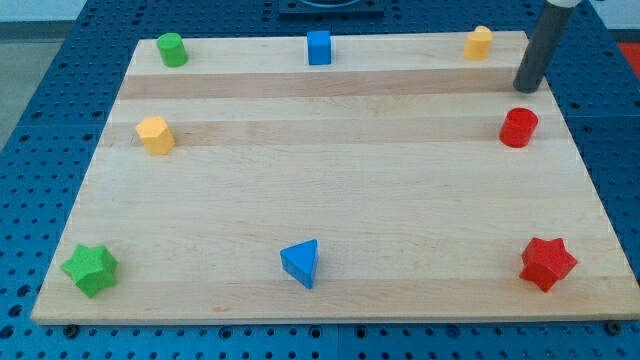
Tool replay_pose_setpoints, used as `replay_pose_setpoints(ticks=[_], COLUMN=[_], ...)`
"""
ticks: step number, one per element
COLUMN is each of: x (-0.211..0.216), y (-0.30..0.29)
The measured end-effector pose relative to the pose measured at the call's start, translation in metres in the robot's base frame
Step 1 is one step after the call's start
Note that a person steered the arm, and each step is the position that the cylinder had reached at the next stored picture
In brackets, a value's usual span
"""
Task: Move your arm right to the blue cube
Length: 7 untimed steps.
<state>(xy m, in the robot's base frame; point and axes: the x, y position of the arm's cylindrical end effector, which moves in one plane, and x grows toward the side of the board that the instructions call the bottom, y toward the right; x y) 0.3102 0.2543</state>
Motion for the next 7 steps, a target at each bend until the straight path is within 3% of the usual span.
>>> replay_pose_setpoints(ticks=[2, 4, 6, 7], x=[0.000, -0.003, -0.083, -0.117], y=[-0.040, -0.133, -0.143, -0.178])
